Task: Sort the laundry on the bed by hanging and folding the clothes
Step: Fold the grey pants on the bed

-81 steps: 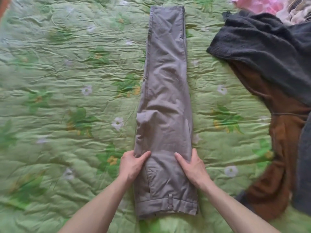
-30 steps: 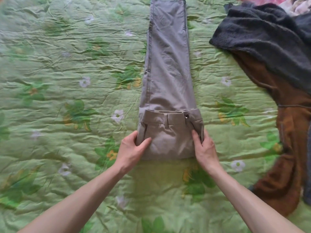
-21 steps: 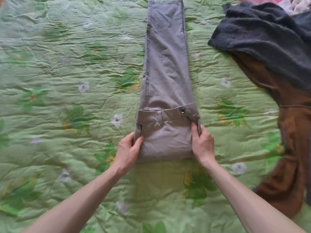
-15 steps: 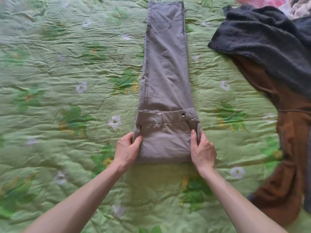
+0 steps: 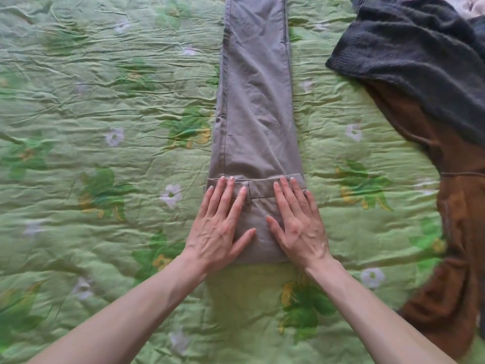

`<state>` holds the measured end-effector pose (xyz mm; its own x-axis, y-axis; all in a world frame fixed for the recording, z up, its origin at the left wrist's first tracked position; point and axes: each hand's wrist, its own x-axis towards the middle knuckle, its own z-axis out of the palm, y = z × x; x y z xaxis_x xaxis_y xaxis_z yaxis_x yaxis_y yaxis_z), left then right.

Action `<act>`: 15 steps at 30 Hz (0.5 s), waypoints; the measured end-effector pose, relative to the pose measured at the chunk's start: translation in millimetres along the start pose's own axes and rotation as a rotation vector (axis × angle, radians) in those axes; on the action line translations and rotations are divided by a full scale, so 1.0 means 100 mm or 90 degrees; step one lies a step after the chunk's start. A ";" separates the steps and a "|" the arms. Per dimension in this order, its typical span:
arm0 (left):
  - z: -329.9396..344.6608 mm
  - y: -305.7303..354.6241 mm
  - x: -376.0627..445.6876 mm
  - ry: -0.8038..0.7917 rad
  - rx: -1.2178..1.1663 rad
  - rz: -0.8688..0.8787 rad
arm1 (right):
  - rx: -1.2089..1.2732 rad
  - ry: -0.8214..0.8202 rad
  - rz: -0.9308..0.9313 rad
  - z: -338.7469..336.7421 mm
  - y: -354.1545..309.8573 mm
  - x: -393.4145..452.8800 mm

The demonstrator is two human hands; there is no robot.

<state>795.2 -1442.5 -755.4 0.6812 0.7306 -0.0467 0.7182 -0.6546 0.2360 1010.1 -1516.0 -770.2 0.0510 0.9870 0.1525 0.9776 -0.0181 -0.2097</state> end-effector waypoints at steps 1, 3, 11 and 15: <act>0.04 -0.04 0.02 -0.021 0.006 0.007 | 0.011 -0.027 0.021 0.05 0.01 0.00; 0.13 -0.13 0.06 -0.037 -0.001 0.019 | 0.023 -0.063 0.060 0.16 0.03 -0.02; 0.19 -0.18 0.12 -0.040 -0.026 0.040 | -0.019 -0.087 0.079 0.28 0.02 0.02; 0.19 -0.23 -0.11 -0.087 0.022 0.211 | -0.022 -0.066 0.072 0.26 0.02 -0.01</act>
<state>773.5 -1439.2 -778.8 0.8891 0.4459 -0.1036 0.4576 -0.8596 0.2273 1006.4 -1513.0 -796.3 0.1417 0.9895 0.0293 0.9734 -0.1339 -0.1858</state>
